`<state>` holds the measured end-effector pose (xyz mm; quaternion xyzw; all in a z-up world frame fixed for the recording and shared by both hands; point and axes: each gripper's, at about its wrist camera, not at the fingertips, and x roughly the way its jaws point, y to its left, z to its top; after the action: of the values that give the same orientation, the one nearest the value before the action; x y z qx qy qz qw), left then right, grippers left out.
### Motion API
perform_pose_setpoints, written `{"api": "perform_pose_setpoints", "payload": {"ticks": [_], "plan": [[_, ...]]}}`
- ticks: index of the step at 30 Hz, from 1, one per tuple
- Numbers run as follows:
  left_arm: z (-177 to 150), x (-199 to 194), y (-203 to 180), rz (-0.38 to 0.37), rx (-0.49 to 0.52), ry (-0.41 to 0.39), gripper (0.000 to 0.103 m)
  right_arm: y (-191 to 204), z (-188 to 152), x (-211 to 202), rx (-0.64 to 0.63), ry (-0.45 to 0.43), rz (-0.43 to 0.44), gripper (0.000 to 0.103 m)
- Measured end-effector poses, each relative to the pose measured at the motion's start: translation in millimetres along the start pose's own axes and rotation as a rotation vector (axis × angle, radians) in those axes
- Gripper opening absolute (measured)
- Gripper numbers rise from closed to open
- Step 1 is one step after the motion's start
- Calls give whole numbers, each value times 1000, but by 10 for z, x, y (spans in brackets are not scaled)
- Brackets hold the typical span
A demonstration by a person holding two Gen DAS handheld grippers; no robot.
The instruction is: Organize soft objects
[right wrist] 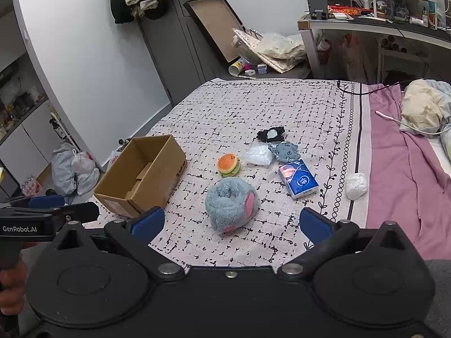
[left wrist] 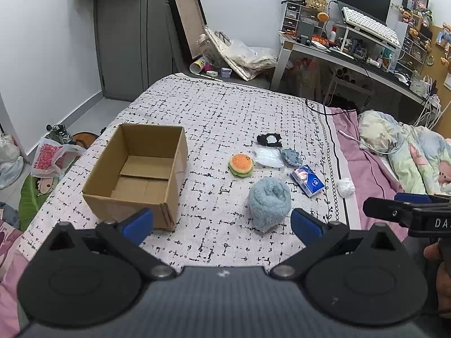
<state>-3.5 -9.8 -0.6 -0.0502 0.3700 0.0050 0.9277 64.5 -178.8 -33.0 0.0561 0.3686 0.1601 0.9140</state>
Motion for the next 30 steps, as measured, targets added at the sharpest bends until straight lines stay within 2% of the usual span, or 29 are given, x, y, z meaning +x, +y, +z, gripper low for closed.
{"api": "perform_pose_setpoints", "payload": {"ticks": [30], "plan": [[-12,-20,-48,-17,1,-5,102,-6,-5,-12,0,-1,-4,103]]}}
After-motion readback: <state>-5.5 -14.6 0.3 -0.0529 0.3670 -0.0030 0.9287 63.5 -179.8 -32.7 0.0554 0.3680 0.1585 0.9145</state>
